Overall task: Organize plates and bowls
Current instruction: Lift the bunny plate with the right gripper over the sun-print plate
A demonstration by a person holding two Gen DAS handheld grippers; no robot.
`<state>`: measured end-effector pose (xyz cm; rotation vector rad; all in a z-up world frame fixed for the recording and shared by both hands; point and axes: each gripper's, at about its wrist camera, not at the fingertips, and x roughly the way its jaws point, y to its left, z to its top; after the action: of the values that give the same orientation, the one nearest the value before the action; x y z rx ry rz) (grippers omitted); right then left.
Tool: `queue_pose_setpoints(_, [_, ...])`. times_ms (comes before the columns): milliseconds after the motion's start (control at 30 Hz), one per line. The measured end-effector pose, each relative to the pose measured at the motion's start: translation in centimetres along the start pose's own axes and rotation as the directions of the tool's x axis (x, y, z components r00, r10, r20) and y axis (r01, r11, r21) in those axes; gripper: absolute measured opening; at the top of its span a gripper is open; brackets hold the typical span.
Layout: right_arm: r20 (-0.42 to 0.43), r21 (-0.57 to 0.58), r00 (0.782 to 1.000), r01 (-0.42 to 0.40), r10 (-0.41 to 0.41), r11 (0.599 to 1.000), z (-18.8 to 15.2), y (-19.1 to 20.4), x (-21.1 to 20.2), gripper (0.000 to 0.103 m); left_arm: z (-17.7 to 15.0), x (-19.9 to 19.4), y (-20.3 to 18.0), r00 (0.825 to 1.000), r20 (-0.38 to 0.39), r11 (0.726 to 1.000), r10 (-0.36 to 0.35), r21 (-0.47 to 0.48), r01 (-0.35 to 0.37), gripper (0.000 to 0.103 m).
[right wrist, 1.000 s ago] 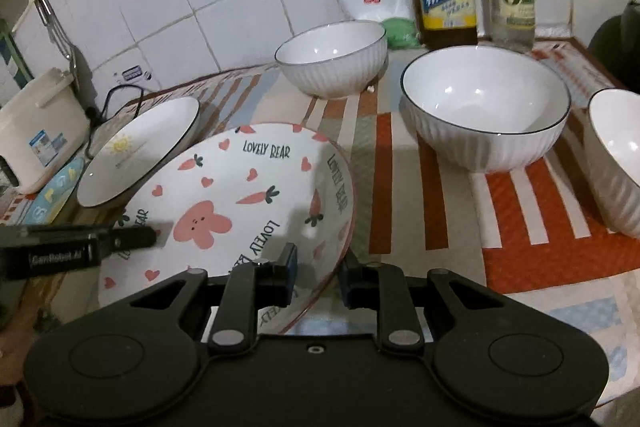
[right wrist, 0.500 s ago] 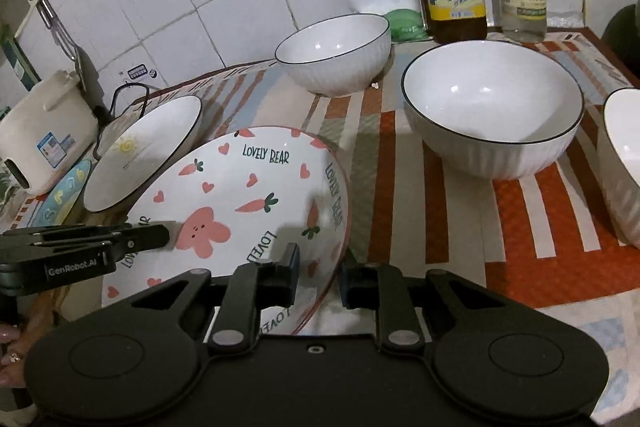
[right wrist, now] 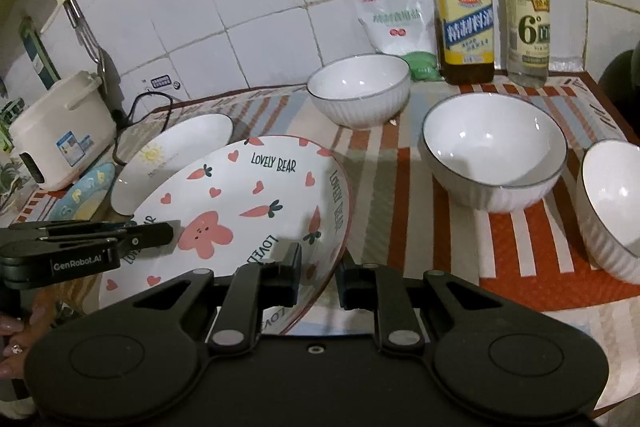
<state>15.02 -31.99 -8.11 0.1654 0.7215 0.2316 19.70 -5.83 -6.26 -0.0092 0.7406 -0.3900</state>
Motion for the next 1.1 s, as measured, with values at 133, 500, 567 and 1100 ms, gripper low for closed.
queue_pose_setpoints(133, [-0.001, -0.024, 1.0, -0.022, 0.022, 0.999, 0.9, 1.4, 0.2, 0.022, 0.5, -1.2, 1.1, 1.0, 0.017, 1.0, 0.014, -0.012, -0.014, 0.025])
queue_pose_setpoints(500, [-0.015, -0.076, 0.992, -0.127, 0.126, 0.989, 4.2, 6.4, 4.9, 0.022, 1.6, -3.1, 7.2, 0.991, 0.048, 0.99, 0.122, -0.083, -0.117, 0.025])
queue_pose_setpoints(567, [-0.021, -0.077, 0.989, -0.147, 0.146, 0.986, 4.7, 7.1, 6.2, 0.021, 1.7, -3.0, 8.4, 0.988, 0.049, 0.986, 0.143, -0.095, -0.138, 0.025])
queue_pose_setpoints(1100, [-0.072, -0.037, 0.98, -0.189, 0.186, 0.981, 7.2, 9.7, 15.2, 0.02, 2.7, 1.7, 15.3, 0.972, 0.021, 0.96, 0.233, -0.162, -0.227, 0.025])
